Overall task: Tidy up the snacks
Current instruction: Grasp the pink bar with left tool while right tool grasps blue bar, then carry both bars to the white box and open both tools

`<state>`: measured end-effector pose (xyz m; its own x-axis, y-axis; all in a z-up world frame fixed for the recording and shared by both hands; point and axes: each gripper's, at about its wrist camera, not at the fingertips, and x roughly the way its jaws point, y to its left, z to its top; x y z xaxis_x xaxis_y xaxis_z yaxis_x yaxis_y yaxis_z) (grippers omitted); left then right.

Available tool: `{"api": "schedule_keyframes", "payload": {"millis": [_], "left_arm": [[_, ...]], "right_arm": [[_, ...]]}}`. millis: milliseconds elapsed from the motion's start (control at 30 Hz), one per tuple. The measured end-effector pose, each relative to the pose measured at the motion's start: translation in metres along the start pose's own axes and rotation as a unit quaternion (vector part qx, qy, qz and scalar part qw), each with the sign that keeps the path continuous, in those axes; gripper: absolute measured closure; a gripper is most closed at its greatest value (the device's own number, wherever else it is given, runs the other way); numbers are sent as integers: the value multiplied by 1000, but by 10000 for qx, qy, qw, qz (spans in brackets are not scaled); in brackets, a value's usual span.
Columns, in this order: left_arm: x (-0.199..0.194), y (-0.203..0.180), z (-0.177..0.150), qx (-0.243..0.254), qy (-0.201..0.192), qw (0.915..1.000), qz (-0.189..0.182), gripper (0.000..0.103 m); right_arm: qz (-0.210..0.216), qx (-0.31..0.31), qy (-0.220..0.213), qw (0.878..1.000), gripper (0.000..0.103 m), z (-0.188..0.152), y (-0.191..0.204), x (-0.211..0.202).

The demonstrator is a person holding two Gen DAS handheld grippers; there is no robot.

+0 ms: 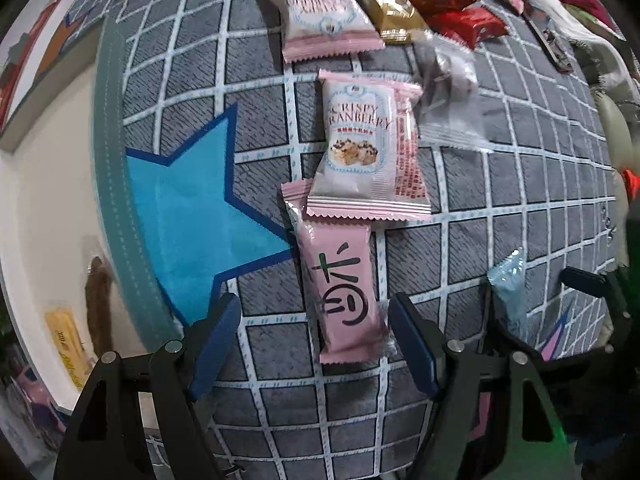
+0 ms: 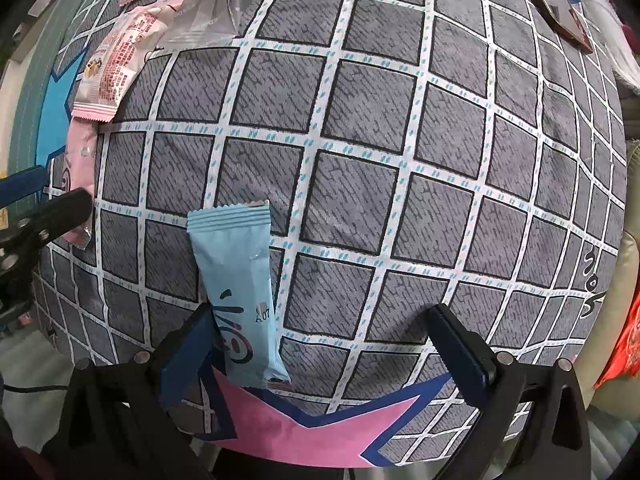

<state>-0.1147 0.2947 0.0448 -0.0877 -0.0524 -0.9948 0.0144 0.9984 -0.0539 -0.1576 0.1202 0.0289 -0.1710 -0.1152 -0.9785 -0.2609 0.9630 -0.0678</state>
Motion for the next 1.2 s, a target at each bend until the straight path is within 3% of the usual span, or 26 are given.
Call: {"api": "schedule_keyframes", "payload": {"millis": [200,333,433,467,500,533,733,867,1200], "left_arm": [[8,-13,2,190,-149,9995,205,17],[9,-21,5,145,-144,9996,210,22],[0,-22,9,218,-244,9993,195,48],[-2,-22,10,274,-259,9991,183,64],[-4,-23,11,325,-255,9990,164,75],[-5,-24,13,342,-237,9991,122,79],[-29,-20,6,360,-430,9983,-185,78],[-49,-12,-2,336,-585,9972,-326,78],[-87,42,-13,-84,-1075,9929,-493,78]], "right_arm": [[5,40,41,10000,0,2,2,3],[40,167,109,9998,5,17,3,11],[-29,46,-37,10000,29,16,8,0],[-57,16,-94,9999,45,16,9,-5],[-84,14,-149,9999,68,16,9,-10],[-91,31,-191,9998,79,16,8,-14],[767,557,-215,9953,79,18,-13,-26],[1070,740,-252,9912,79,18,-22,-38],[1265,495,-422,9898,79,42,6,-80]]}}
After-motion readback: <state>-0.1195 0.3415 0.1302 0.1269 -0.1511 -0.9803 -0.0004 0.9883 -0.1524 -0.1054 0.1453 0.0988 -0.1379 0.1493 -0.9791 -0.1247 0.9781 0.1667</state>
